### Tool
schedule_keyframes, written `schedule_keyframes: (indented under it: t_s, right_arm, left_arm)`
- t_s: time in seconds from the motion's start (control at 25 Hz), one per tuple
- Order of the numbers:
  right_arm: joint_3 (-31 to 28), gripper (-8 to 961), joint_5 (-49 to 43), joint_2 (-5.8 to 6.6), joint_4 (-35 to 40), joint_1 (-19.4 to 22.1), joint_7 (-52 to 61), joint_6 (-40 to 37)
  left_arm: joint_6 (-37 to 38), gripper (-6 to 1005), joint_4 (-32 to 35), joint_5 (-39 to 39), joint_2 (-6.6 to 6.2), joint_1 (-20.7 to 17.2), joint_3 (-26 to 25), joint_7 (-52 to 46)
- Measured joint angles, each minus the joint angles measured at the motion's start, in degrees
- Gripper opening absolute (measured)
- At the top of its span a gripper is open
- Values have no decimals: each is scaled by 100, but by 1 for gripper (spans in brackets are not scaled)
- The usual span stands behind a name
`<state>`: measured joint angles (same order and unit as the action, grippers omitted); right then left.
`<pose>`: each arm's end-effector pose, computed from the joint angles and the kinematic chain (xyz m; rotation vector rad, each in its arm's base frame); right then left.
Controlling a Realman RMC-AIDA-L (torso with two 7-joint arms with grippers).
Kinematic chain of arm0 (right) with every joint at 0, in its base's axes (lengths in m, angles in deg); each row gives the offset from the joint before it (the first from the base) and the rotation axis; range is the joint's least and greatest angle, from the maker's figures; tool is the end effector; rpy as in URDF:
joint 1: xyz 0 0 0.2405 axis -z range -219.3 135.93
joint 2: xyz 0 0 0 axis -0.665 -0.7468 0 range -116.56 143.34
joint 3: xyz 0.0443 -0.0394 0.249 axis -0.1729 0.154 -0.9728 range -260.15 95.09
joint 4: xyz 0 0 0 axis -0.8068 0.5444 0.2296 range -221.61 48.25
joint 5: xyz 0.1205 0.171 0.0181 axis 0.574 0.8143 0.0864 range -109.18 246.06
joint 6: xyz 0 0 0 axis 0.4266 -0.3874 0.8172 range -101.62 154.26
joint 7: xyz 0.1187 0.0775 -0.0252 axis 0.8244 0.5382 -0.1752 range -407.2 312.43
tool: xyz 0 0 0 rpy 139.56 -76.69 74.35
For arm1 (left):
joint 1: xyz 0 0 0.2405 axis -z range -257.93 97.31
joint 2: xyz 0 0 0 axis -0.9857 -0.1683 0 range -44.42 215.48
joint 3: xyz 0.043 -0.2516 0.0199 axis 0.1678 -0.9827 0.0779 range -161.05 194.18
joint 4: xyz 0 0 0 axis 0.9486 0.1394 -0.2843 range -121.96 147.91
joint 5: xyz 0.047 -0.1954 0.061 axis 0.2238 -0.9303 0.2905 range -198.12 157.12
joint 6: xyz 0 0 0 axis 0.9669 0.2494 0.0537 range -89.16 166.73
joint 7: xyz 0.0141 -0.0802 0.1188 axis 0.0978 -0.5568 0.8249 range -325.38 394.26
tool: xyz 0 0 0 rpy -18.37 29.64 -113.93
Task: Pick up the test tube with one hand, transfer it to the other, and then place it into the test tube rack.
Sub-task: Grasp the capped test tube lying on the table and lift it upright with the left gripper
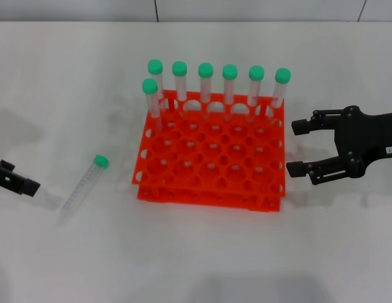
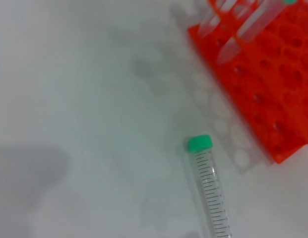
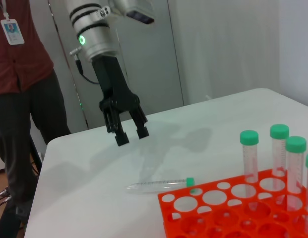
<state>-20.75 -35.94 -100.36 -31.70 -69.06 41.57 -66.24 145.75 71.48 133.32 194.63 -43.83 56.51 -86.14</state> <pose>0.2180 0.3322 0.0295 -2.9438 0.3385 0.5310 -0.2892 0.3346 0.1137 -2.6191 -1.2932 0.3599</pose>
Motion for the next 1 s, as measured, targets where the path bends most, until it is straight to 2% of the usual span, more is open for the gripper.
schedule_keyframes:
  t_s: [0.24, 0.56, 1.0]
  right_arm:
    - [0, 856, -8, -15, -3, 25, -9, 1]
    - [1, 856, -17, -66, -6, 45, -10, 1]
    - [1, 856, -31, -92, -6, 49, -10, 1]
  left_arm:
    - [-254, 867, -305, 304, 113, 230, 92, -245]
    - [-645, 865, -534, 333, 267, 315, 661, -939]
    - [-735, 863, -588, 341, 323, 419, 734, -1452]
